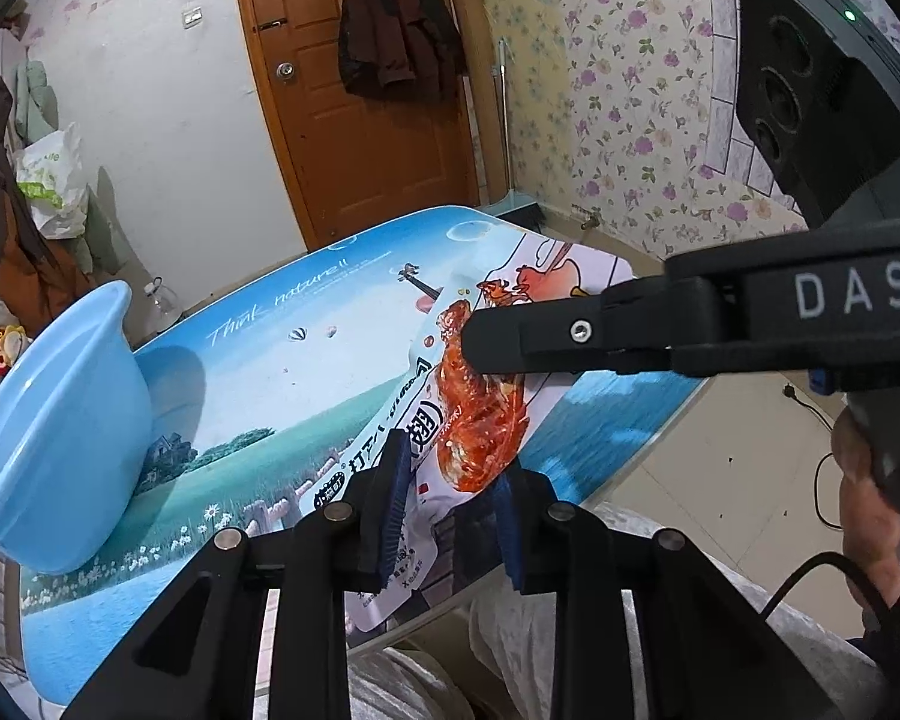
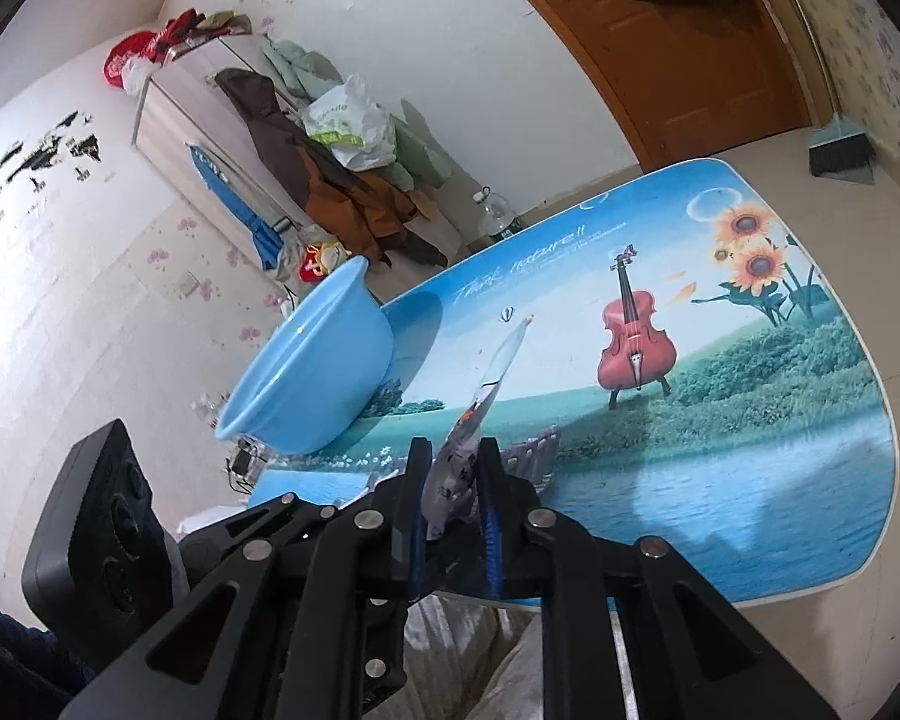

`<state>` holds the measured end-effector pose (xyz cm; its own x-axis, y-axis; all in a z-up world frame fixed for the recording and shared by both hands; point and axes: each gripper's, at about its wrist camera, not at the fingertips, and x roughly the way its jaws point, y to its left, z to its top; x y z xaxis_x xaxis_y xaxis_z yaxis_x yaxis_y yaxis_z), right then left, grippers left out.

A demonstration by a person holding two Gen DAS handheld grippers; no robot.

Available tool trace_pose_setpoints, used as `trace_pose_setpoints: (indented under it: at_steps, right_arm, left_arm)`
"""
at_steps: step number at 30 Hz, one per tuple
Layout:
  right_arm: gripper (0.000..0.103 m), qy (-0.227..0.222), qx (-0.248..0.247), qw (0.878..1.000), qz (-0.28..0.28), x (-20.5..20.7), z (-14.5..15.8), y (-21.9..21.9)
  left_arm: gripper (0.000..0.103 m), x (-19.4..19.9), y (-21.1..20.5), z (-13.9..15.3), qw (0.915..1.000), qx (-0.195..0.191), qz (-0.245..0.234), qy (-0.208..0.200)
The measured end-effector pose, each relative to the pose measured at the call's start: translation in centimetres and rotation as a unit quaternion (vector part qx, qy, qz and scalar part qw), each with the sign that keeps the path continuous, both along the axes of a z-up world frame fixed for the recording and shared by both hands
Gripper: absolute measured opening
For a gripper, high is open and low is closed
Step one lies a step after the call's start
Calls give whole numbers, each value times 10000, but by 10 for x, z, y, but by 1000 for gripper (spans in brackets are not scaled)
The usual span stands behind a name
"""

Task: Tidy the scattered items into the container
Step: 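Lift and carry the snack packet over the blue basin with the left gripper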

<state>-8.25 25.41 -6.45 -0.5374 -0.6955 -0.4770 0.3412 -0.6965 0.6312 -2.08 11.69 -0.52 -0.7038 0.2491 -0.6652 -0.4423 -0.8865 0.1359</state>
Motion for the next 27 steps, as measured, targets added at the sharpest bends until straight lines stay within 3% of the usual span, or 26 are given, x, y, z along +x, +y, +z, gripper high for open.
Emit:
trace_pose_setpoints:
  at_steps: [14, 27]
  right_arm:
    - [14, 168, -333, 9993, -41, 3, 18, 3]
    - [14, 618, -304, 9972, 274, 5, 73, -31]
  left_arm:
    - [28, -1, -12, 16, 9992, 268, 154, 246]
    - [29, 4, -44, 52, 9958, 389, 440, 702]
